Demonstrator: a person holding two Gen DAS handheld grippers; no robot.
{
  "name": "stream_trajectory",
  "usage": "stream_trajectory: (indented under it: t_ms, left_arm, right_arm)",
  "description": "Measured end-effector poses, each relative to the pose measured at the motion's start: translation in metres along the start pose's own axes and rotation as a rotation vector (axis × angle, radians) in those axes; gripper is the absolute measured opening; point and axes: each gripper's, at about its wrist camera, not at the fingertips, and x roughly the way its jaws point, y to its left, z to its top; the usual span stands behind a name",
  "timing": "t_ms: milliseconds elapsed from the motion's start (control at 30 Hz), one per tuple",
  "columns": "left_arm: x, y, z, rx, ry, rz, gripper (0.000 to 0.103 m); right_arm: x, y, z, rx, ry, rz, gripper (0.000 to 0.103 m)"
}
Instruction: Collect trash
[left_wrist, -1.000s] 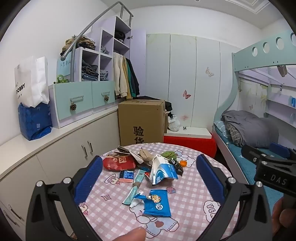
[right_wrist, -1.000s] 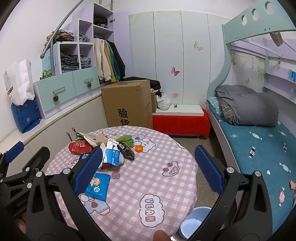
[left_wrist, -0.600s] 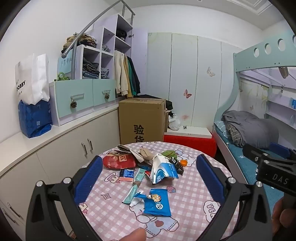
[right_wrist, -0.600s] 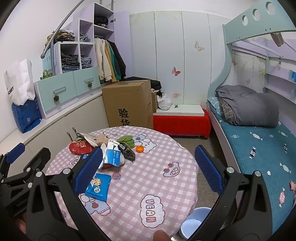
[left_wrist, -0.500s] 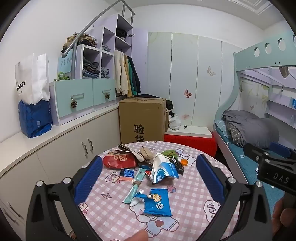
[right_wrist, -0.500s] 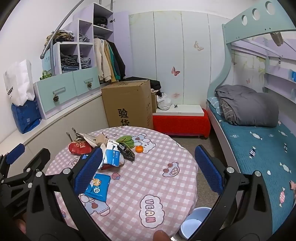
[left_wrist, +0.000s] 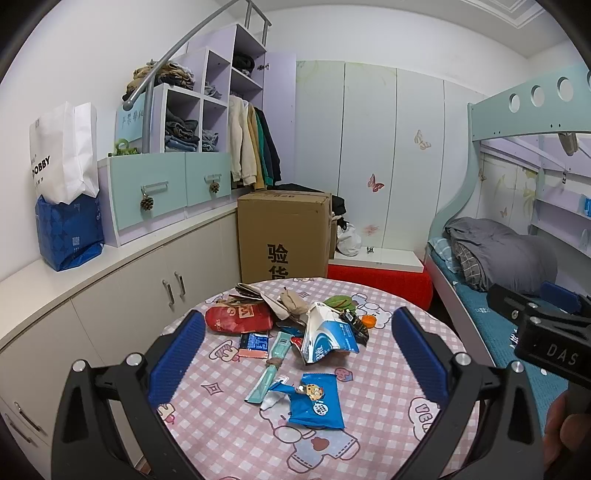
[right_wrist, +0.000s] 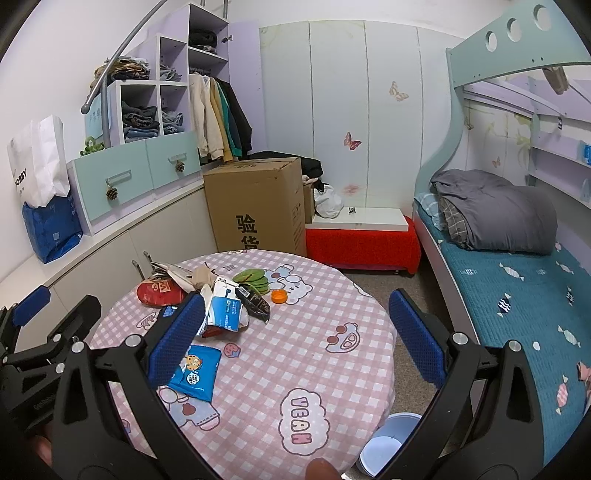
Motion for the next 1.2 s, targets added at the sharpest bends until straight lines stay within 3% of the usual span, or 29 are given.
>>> stream_trajectory:
  t_ms: [367,767,1200]
  left_arm:
    - [0.01,0.003,-0.008,-0.003,0.024,0.003,0.099]
    - [0.04,0.01,-0.022,-0.012,0.106,0.02,0.099]
    - [0.123,-0.006,-0.084,0.049,0.367,0.009,0.099]
  right_arm:
    - [0.007,0.003,-0.004,-0.006,0.013,-0.006,0.097]
    - [0.032,-0.006,-0.012,0.001,0.064,-0.014,0.097]
    - [0.08,-0.033,-0.043,0.045,0.191,-0.036,0.097]
